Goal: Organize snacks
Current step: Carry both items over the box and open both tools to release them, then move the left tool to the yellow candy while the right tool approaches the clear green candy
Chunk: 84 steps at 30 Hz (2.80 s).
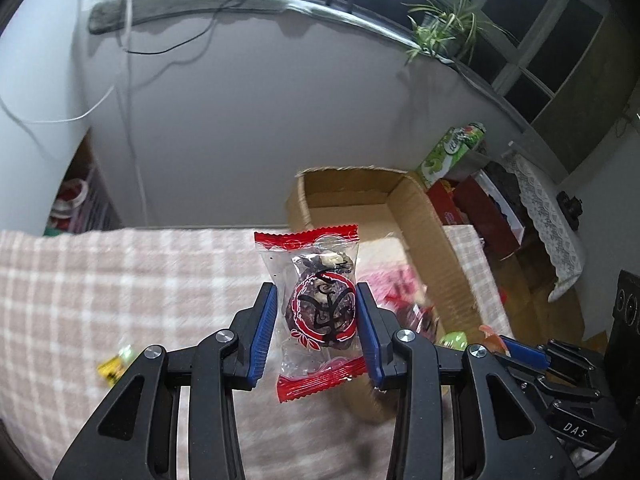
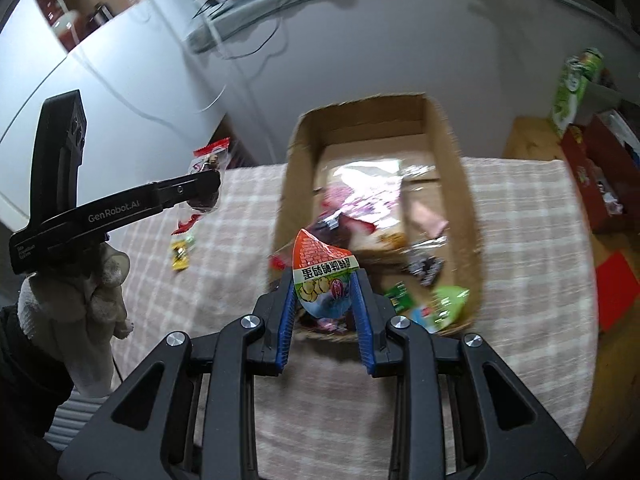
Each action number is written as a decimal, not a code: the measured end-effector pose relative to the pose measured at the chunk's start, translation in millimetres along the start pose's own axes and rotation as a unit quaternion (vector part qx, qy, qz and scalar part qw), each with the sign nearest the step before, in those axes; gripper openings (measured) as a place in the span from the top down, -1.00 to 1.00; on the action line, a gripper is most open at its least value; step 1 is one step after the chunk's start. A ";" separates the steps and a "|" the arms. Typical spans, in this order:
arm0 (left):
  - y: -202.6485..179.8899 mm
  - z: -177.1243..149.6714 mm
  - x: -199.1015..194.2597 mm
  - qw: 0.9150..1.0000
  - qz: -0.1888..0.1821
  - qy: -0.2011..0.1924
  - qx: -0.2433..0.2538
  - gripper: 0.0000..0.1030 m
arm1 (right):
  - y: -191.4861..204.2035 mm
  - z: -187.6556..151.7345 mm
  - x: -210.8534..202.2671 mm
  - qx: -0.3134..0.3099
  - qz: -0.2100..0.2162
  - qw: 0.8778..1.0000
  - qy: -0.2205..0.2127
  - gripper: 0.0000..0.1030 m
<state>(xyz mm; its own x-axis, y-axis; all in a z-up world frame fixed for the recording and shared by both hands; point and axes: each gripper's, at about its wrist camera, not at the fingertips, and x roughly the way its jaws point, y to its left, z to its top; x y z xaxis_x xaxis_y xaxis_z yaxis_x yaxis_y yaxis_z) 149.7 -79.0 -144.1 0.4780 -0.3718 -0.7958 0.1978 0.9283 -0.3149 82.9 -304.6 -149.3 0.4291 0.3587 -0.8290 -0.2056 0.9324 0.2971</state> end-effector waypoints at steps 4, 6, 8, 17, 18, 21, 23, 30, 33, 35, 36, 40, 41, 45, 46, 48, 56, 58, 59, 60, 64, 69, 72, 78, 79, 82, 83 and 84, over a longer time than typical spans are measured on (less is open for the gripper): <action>-10.8 15.6 15.4 1.000 -0.002 0.002 0.009 0.28 | -19.0 14.9 -1.6 0.007 -0.015 1.000 -0.012 0.45; -15.0 21.7 21.7 1.000 -0.003 0.003 0.013 0.28 | -25.3 22.8 0.0 0.008 -0.022 1.000 -0.016 0.45; -20.7 28.2 29.4 1.000 0.000 0.004 0.020 0.28 | -30.8 30.6 3.6 0.008 -0.028 0.999 -0.019 0.45; -38.5 37.5 61.8 0.999 0.012 0.028 0.043 0.28 | -45.1 50.7 34.7 0.006 -0.045 0.999 0.000 0.45; -40.3 38.0 64.3 0.998 0.014 0.030 0.046 0.28 | -46.1 51.1 38.5 0.007 -0.045 0.999 0.003 0.45; -45.7 39.6 67.9 0.998 0.015 0.032 0.054 0.27 | -47.8 51.5 44.8 0.008 -0.045 0.999 0.009 0.45; -48.2 40.1 69.7 0.998 0.013 0.034 0.055 0.27 | -48.8 51.6 47.6 0.008 -0.045 0.999 0.011 0.45; -54.1 40.5 71.5 0.997 0.011 0.039 0.063 0.10 | -47.3 51.5 51.3 0.004 -0.044 0.999 0.018 0.45; -52.7 41.5 69.4 0.997 0.010 0.038 0.059 0.05 | -44.6 50.8 51.1 0.001 -0.049 0.999 0.018 0.02; -51.8 42.2 67.2 0.998 0.010 0.035 0.059 0.05 | -43.1 49.8 49.2 -0.002 -0.051 0.999 0.014 -0.14; -52.4 42.5 66.0 0.998 0.011 0.033 0.059 0.05 | -42.3 48.9 48.3 -0.002 -0.049 0.999 0.014 -0.14; -52.7 41.6 58.2 0.998 0.014 0.024 0.065 0.05 | -41.8 47.0 45.6 0.001 -0.049 0.999 0.013 -0.14; -53.0 41.4 56.4 0.998 0.014 0.022 0.065 0.05 | -41.9 46.0 44.6 0.002 -0.049 0.999 0.012 -0.14; -54.8 40.2 46.7 0.997 0.017 0.011 0.073 0.05 | -40.5 41.5 36.0 0.011 -0.044 0.999 0.005 -0.15; -55.9 39.0 41.5 0.997 0.019 0.006 0.078 0.05 | -39.5 41.2 33.9 0.011 -0.043 0.999 0.004 -0.15; -56.4 38.1 35.6 0.997 0.019 0.000 0.081 0.05 | -36.4 39.7 29.9 0.009 -0.042 0.999 0.001 -0.15; -51.4 32.1 3.8 0.996 0.023 -0.030 0.080 0.05 | -17.4 34.4 13.9 0.005 -0.028 1.000 -0.011 -0.15; -48.8 30.0 -2.6 0.996 0.024 -0.035 0.081 0.05 | -10.5 33.1 10.5 0.002 -0.023 1.000 -0.013 -0.15; -46.8 28.7 -5.0 0.996 0.025 -0.036 0.079 0.05 | -6.8 32.7 9.6 0.000 -0.021 1.000 -0.014 -0.15; -44.0 27.5 -7.6 0.996 0.025 -0.037 0.077 0.05 | -2.4 32.0 8.5 -0.004 -0.020 1.000 -0.014 -0.15; -24.3 21.5 -16.6 0.997 0.033 -0.037 0.062 0.05 | 19.2 29.1 5.8 -0.022 -0.008 1.000 -0.013 -0.15; 11.0 9.6 -26.8 0.998 0.050 -0.032 0.029 0.05 | 50.9 22.1 9.2 -0.046 0.018 0.999 -0.007 -0.15; 42.4 -1.0 -34.4 0.997 0.068 -0.029 0.002 0.05 | 71.4 16.5 16.8 -0.061 0.038 0.997 0.005 -0.15; 101.3 -27.7 -49.8 0.994 0.093 -0.020 -0.062 0.05 | 114.7 1.7 44.9 -0.094 0.078 0.992 0.042 -0.15; 111.5 -33.5 -51.9 0.992 0.096 -0.017 -0.076 0.05 | 119.7 -0.6 49.3 -0.095 0.084 0.991 0.047 -0.15; 130.4 -50.0 -56.6 0.990 0.103 -0.014 -0.099 0.07 | 131.9 0.6 66.7 -0.091 0.106 0.988 0.067 -0.14; 133.1 -56.1 -57.0 0.989 0.105 -0.012 -0.103 0.10 | 135.5 2.7 73.2 -0.090 0.111 0.987 0.073 -0.15; 136.1 -63.2 -56.5 0.989 0.103 -0.010 -0.107 0.10 | 139.0 5.5 79.7 -0.091 0.112 0.986 0.079 -0.15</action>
<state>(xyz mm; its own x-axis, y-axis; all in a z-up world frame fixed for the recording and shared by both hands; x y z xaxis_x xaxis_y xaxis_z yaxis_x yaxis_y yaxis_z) 95.5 68.8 -174.6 0.5061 -0.1722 -0.8451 -0.0911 0.9637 -0.2509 93.3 -146.2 -171.5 0.2150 0.5303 -0.8201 -0.4403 0.8022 0.4033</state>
